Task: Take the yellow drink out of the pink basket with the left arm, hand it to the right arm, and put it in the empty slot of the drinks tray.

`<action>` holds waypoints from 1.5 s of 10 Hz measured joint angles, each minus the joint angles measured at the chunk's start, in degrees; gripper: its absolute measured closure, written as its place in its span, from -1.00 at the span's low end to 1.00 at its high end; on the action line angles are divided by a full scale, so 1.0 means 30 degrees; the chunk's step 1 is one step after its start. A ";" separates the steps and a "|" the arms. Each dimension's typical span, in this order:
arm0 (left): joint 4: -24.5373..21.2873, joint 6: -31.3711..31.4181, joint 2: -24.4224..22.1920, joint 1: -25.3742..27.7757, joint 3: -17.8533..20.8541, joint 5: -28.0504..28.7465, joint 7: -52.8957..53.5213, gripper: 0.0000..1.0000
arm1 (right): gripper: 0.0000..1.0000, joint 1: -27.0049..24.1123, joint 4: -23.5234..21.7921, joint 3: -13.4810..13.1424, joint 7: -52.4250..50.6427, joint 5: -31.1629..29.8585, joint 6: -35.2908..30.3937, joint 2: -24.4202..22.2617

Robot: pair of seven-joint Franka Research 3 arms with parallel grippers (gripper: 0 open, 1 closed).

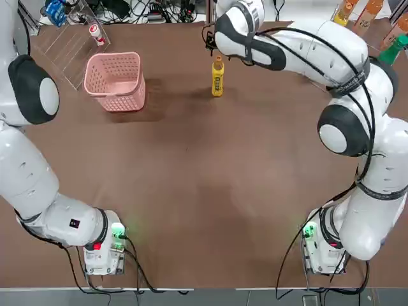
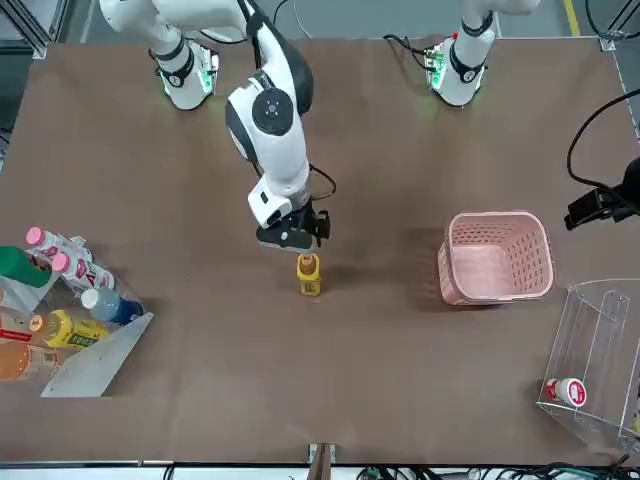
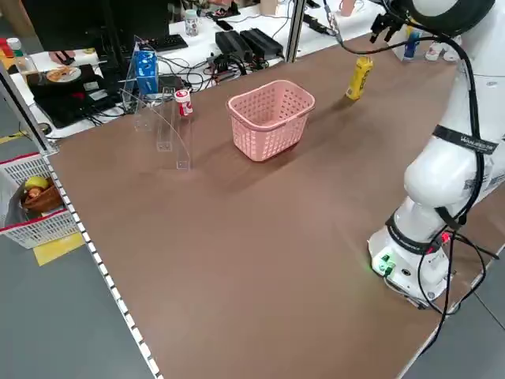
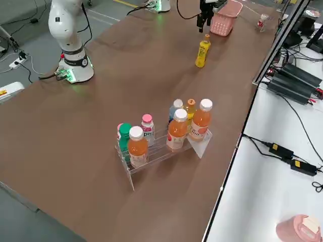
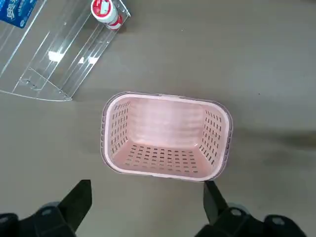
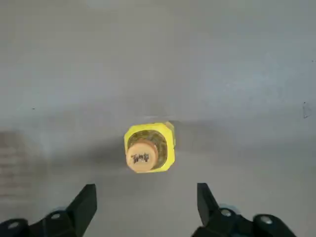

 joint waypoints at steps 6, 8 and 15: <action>-0.0004 0.0000 0.0000 0.2328 -0.2644 0.0000 0.0001 -1.00 | -0.57 0.0075 0.1280 -0.0262 0.0242 -0.0231 0.0109 0.1596; -0.0003 0.0000 -0.0001 0.2326 -0.2696 0.0000 0.0001 -1.00 | -0.46 0.0077 0.1324 -0.0304 0.0371 -0.0304 0.0110 0.1788; -0.0003 0.0000 -0.0001 0.2432 -0.2707 0.0000 0.0001 -1.00 | -0.16 0.0174 0.1448 -0.0312 0.0825 -0.0319 0.0386 0.2236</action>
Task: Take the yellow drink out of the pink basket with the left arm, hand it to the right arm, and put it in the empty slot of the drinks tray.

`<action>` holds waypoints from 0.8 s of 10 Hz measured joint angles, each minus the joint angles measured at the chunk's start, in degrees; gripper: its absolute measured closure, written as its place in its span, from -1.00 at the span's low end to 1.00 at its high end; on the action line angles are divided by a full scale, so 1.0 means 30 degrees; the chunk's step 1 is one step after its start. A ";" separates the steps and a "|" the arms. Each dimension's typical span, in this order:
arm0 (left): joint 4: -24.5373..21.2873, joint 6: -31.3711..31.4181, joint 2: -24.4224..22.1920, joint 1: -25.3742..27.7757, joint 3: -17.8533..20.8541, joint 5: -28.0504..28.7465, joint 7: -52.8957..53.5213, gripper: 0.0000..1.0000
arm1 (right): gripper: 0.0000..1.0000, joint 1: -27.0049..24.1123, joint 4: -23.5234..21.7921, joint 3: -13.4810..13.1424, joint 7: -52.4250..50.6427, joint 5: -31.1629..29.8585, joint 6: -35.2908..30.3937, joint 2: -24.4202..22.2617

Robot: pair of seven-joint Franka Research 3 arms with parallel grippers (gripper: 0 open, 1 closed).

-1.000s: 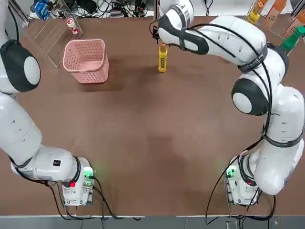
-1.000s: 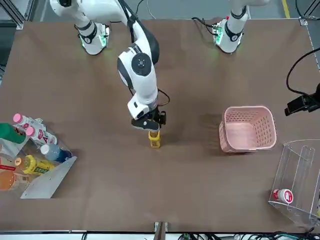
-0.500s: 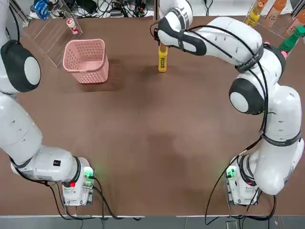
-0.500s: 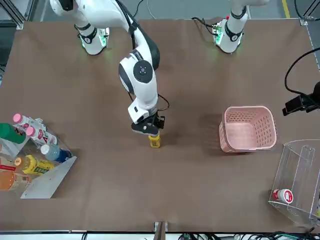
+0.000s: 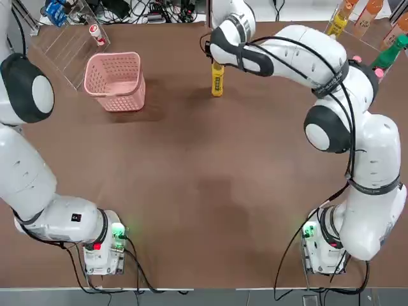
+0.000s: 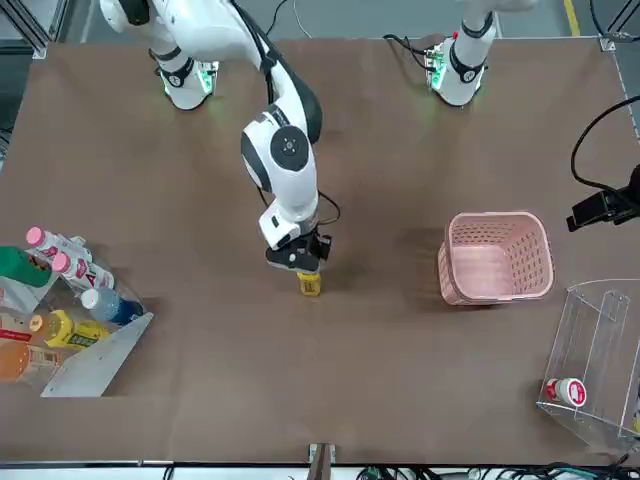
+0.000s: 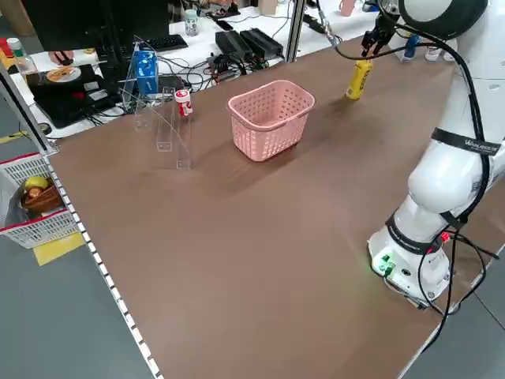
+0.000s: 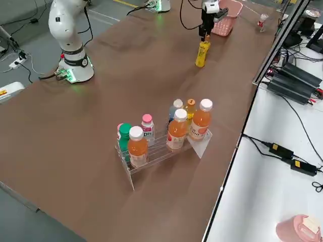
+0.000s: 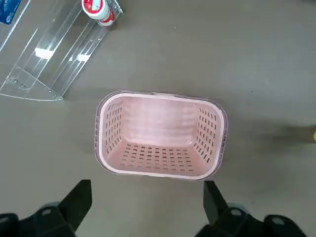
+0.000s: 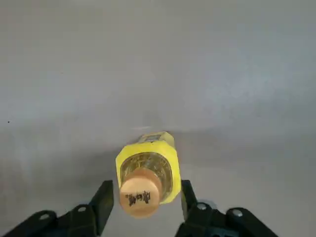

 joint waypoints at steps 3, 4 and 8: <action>0.0000 0.0000 0.0000 0.0002 0.0000 0.0000 0.0000 -1.00 | 0.04 0.0013 0.0058 0.0000 0.0022 0.0000 0.0007 0.0000; 0.0000 0.0000 0.0000 0.0002 0.0000 0.0000 0.0000 -1.00 | 0.09 0.0034 0.0064 0.0001 0.0022 0.0000 0.0008 0.0000; 0.0000 0.0000 0.0000 0.0002 -0.0001 0.0000 0.0000 -1.00 | 0.21 0.0060 0.0070 -0.0044 0.0024 -0.0001 0.0016 0.0000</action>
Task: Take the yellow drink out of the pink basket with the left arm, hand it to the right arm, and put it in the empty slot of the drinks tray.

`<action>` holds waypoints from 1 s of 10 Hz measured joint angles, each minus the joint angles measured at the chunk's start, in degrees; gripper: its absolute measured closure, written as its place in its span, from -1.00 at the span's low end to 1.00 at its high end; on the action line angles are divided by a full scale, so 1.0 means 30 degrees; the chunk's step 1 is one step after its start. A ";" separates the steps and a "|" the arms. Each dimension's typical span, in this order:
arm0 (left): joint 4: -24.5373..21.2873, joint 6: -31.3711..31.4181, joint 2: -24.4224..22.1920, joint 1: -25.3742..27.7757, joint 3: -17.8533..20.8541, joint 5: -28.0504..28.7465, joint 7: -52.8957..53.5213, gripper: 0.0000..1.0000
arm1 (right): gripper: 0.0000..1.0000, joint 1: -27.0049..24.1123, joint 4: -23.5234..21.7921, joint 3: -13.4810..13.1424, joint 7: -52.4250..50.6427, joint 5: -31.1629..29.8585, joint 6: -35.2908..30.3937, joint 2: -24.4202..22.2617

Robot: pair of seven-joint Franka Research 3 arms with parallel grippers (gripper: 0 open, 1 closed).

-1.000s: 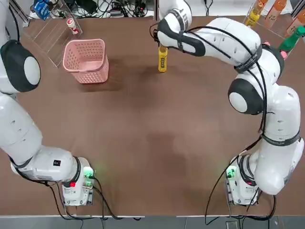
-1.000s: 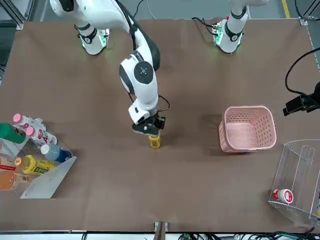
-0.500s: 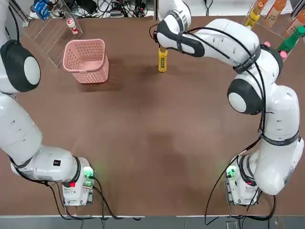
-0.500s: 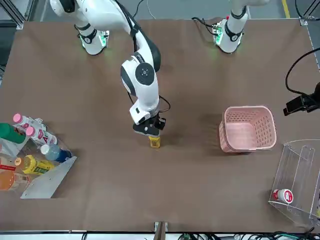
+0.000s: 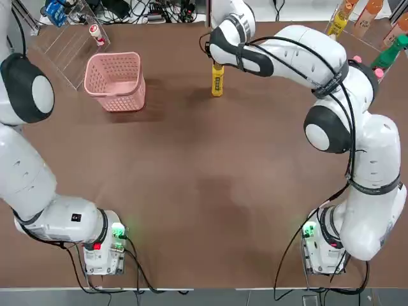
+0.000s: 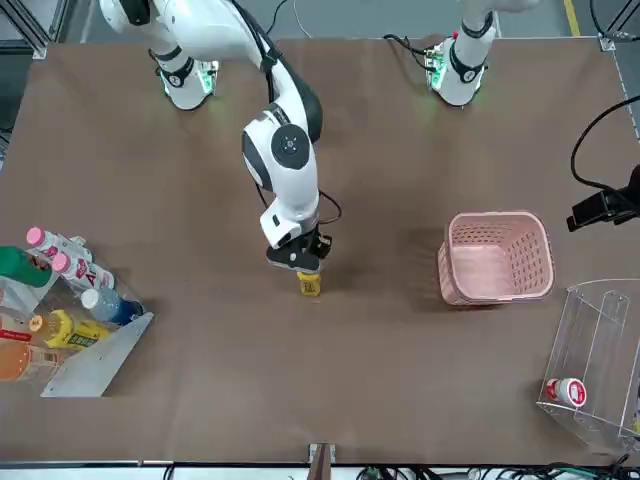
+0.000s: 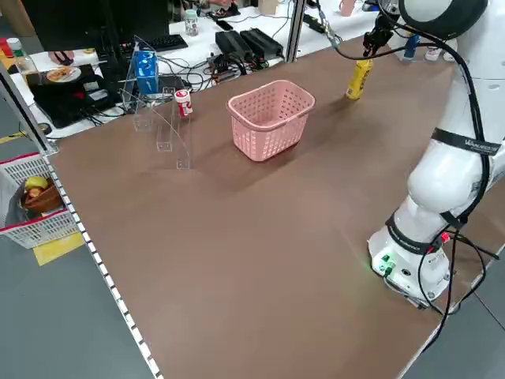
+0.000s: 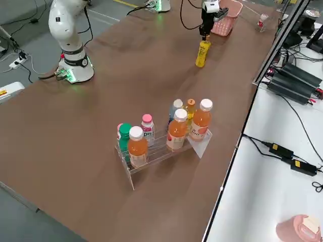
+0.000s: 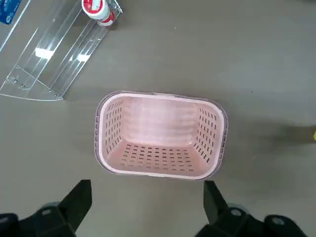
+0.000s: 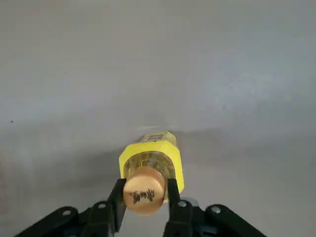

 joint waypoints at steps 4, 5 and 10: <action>0.0000 0.0000 0.0000 0.0002 0.0000 0.0000 0.0000 -1.00 | 0.32 0.0024 0.0021 -0.0188 -0.0005 -0.0026 0.0060 0.0001; 0.0000 0.0000 0.0000 0.0002 0.0000 0.0000 0.0000 -1.00 | 0.32 0.0025 0.0026 -0.0204 -0.0005 -0.0026 0.0061 0.0001; 0.0000 0.0001 0.0000 0.0004 -0.0007 0.0000 0.0000 -1.00 | 0.32 0.0046 0.0673 -0.0358 0.0003 -0.0012 -0.2902 -0.1828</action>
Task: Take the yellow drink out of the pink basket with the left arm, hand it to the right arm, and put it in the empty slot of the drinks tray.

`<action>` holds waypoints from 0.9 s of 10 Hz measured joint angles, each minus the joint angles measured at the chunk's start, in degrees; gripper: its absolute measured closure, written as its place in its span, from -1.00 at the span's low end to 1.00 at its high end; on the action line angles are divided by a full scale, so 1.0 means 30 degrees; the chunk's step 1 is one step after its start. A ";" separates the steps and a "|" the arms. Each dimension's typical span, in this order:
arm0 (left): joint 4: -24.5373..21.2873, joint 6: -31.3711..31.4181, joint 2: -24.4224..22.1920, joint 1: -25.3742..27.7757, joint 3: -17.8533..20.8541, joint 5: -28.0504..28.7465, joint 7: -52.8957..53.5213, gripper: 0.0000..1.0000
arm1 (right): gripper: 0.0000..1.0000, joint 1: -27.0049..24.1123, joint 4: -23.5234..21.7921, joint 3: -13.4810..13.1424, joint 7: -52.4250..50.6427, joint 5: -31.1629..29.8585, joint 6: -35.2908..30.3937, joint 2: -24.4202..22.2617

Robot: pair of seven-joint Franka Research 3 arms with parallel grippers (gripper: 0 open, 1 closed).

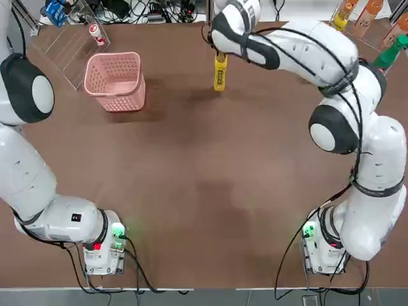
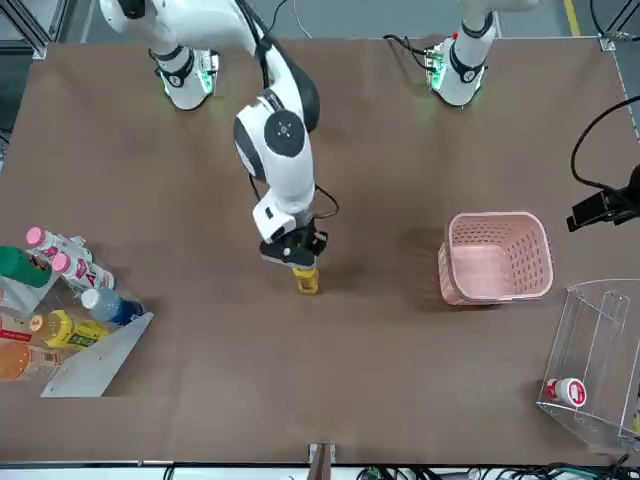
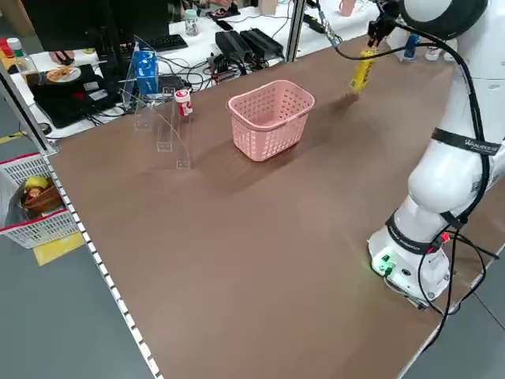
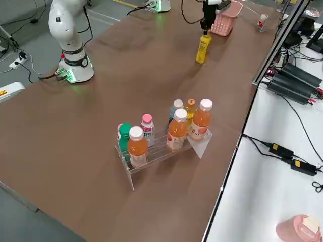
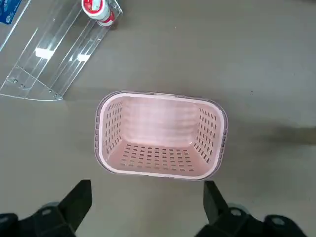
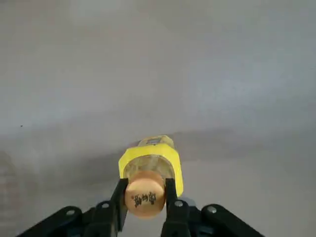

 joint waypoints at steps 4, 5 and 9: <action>0.0000 0.0000 0.0000 0.0010 -0.0007 0.0000 0.0000 -1.00 | 0.32 -0.1089 -0.0800 -0.0817 -0.0920 -0.0003 -0.3764 -0.3893; 0.0000 0.0000 0.0000 0.0013 -0.0010 0.0000 0.0000 -1.00 | 0.32 -0.1635 -0.0936 -0.1316 -0.1656 -0.0001 -0.4758 -0.4573; -0.0001 0.0002 0.0000 0.0029 -0.0003 0.0000 0.0000 -1.00 | 0.32 -0.5893 -0.3375 -0.1771 -0.5775 0.0020 -0.6556 -0.8760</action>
